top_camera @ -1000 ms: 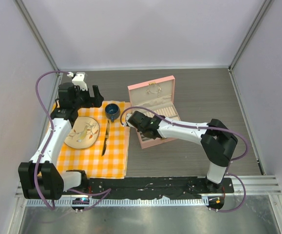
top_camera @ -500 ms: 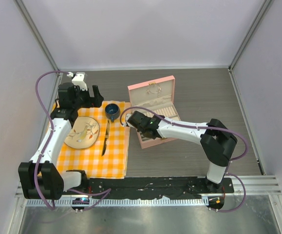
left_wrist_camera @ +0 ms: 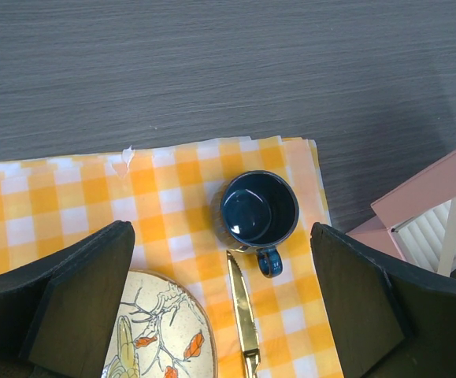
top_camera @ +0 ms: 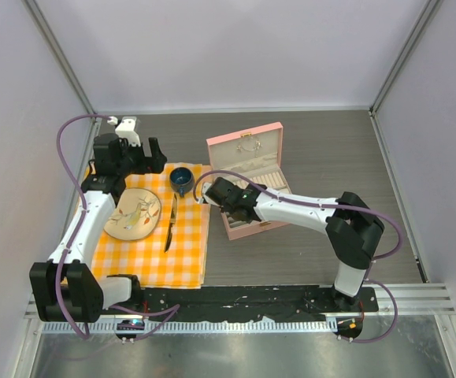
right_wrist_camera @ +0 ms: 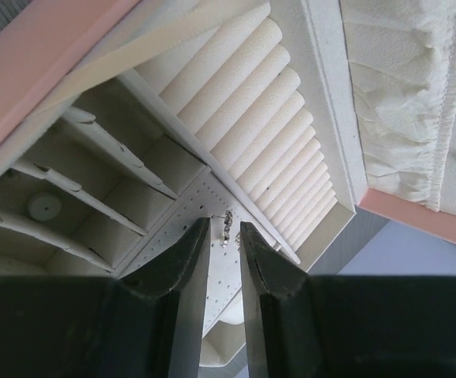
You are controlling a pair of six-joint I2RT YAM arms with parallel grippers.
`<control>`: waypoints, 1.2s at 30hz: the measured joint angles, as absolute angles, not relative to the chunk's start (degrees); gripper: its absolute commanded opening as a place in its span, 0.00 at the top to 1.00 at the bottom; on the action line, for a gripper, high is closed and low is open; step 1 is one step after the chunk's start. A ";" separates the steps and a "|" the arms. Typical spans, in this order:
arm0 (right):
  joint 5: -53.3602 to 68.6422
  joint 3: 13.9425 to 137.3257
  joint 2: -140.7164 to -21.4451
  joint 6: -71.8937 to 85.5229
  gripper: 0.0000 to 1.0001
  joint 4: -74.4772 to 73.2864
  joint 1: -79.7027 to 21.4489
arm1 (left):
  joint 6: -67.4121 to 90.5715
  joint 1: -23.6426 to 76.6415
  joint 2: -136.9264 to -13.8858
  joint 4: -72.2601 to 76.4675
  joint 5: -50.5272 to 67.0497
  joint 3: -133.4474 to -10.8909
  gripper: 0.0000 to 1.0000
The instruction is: Organize the mixed jewelry
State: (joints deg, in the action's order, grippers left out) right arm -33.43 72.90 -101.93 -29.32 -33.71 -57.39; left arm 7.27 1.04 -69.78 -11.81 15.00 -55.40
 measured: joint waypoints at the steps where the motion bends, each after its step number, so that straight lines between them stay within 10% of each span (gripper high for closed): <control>1: -33.01 73.14 -101.91 -29.12 0.72 -34.09 -57.39 | 7.27 0.99 -69.78 -11.81 15.00 -55.40 0.00; 36: -32.97 74.76 -98.96 -28.80 0.73 -31.75 -54.37 | 7.29 0.97 -69.78 -11.81 15.00 -55.29 0.00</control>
State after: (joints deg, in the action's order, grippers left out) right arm -32.97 74.76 -98.96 -28.80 -31.75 -54.37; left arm 7.29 0.97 -69.78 -11.81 15.00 -55.29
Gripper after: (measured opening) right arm 0.273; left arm 0.996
